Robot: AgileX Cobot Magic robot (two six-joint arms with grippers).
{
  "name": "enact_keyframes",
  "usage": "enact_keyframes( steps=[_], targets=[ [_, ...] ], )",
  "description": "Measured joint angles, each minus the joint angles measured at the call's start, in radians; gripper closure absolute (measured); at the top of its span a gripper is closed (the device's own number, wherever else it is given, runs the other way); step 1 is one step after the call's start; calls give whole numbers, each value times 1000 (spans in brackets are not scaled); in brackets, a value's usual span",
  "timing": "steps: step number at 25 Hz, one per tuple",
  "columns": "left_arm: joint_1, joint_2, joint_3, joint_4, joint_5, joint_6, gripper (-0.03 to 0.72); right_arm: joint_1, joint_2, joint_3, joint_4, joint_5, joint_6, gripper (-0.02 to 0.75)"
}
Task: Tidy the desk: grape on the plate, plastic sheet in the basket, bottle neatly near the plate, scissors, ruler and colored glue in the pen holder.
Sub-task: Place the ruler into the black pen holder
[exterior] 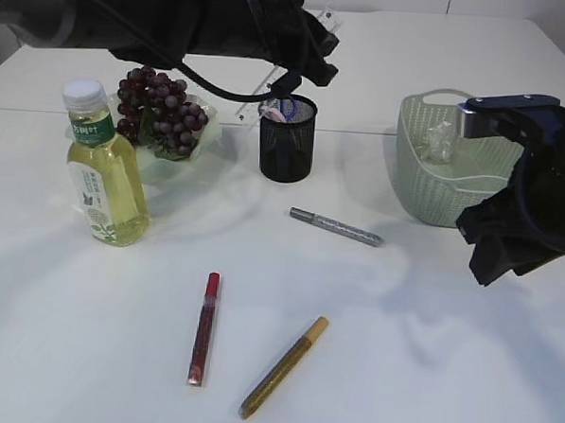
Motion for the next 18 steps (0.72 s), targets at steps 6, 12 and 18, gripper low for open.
enact_keyframes(
  steps=[6, 12, 18],
  targets=[
    [0, 27, -47, -2, -13, 0, 409, 0, 0, 0, 0, -5, -2, 387],
    [0, 59, -106, -50, -19, 0, 409, 0, 0, 0, 0, -5, -4, 387],
    [0, 76, -117, -88, -24, 0, 409, 0, 0, 0, 0, -5, -4, 387]
  ],
)
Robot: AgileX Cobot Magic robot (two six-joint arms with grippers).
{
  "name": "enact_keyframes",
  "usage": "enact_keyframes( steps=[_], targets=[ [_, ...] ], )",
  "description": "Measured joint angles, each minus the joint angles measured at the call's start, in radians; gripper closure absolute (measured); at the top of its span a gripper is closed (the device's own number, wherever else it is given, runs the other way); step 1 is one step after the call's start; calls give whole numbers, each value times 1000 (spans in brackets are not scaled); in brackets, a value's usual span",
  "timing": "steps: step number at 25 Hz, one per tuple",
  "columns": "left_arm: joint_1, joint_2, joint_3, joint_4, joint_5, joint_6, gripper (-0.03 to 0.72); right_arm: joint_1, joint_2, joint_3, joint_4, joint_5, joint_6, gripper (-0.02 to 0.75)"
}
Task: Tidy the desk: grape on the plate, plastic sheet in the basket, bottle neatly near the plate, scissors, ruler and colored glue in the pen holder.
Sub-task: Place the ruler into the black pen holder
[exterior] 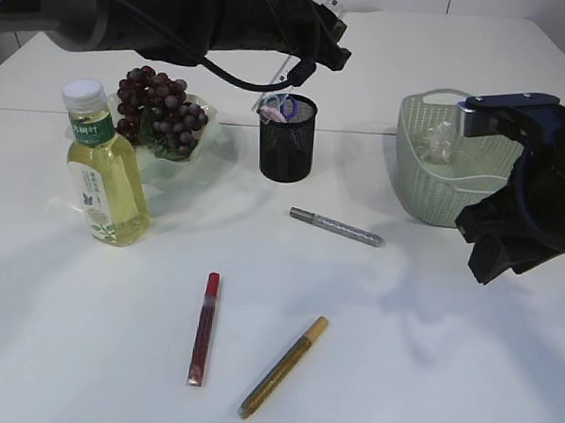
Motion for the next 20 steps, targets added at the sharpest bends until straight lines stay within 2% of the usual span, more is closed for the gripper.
enact_keyframes(
  steps=[13, 20],
  targets=[
    [-3, 10, -25, -2, 38, 4, 409, 0, 0, 0, 14, -1, -6, 387],
    [-37, 74, -142, -2, 59, 6, 409, 0, 0, 0, 25, -1, -15, 387]
  ],
)
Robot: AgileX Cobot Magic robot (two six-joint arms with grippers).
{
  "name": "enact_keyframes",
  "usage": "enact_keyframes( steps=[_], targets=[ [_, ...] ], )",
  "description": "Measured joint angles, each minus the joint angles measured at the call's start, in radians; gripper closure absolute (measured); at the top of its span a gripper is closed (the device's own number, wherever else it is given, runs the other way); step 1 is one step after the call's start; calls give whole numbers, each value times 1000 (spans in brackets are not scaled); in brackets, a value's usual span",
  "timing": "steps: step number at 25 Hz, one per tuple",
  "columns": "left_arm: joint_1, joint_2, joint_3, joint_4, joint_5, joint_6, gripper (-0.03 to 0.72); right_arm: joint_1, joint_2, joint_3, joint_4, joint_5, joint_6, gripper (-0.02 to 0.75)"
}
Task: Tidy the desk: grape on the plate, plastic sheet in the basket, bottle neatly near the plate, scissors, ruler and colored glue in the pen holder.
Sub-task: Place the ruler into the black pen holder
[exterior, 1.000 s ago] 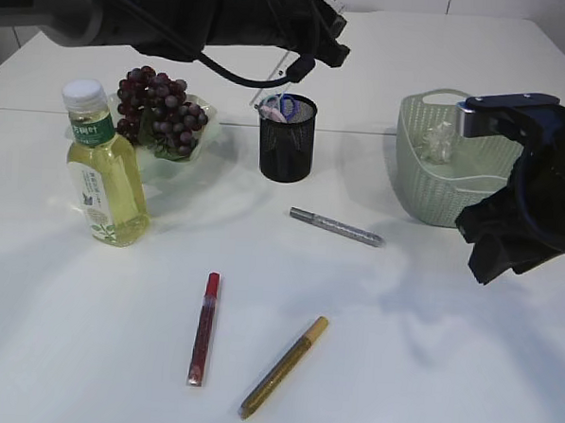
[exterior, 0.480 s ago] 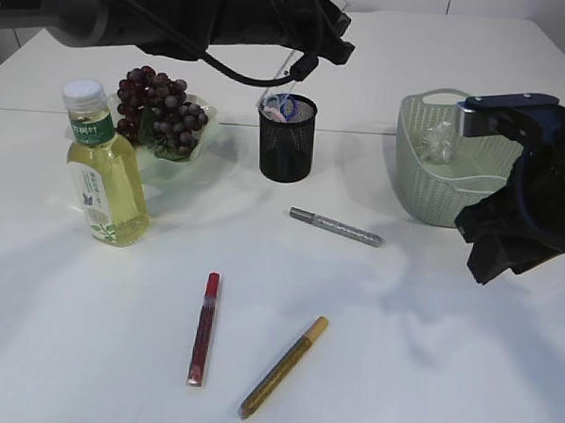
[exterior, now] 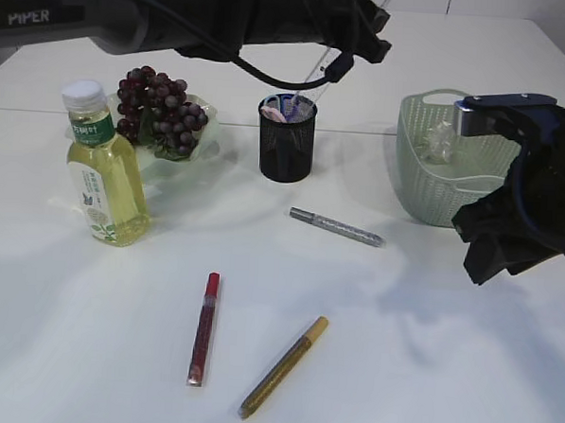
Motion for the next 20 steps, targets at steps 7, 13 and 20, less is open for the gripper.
enact_keyframes(
  steps=[7, 13, 20],
  targets=[
    [-29, 72, -78, 0, -20, 0, 409, 0, 0, 1, 4, 0, -2, 388],
    [-33, 96, -99, 13, -100, 2, 409, 0, 0, 1, 8, 0, -7, 387],
    [-33, 98, -101, 89, -139, 2, 409, 0, 0, 1, 12, -8, -8, 388]
  ],
)
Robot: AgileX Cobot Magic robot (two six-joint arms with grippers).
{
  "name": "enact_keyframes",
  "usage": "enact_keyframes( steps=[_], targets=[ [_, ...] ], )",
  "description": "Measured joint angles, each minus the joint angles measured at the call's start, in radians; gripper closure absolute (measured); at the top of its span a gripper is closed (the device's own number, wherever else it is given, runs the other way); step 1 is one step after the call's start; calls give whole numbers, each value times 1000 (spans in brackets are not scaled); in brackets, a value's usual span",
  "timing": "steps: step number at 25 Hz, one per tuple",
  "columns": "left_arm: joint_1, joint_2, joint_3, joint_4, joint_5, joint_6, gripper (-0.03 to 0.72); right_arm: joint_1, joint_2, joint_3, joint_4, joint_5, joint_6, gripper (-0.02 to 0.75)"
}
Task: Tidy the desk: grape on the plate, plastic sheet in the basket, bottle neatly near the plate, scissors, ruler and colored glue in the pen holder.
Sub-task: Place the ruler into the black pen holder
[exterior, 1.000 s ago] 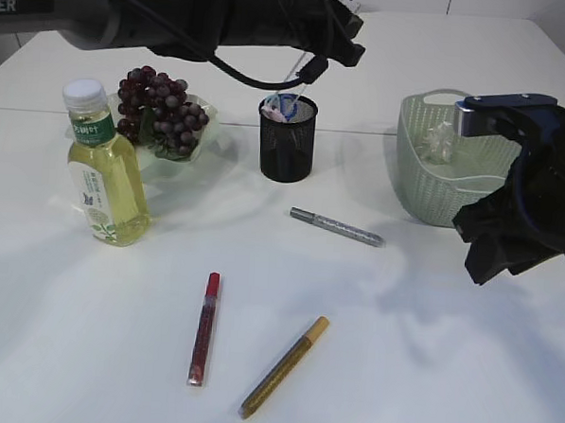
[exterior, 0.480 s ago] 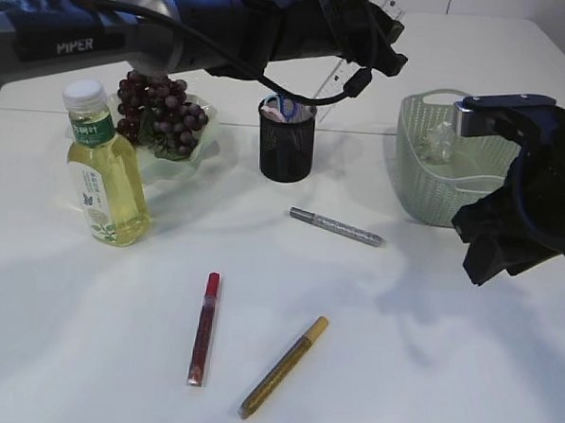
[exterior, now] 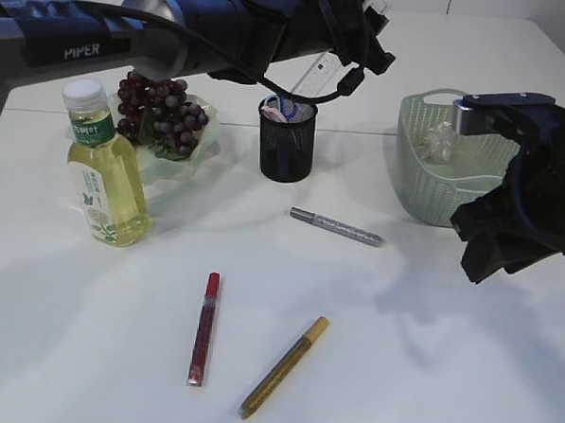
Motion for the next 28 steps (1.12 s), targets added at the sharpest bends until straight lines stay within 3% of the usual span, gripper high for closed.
enact_keyframes(
  steps=[28],
  targets=[
    [0, 19, 0, 122, -52, 2, 409, 0, 0, 0, 28, -4, -21, 388]
  ],
)
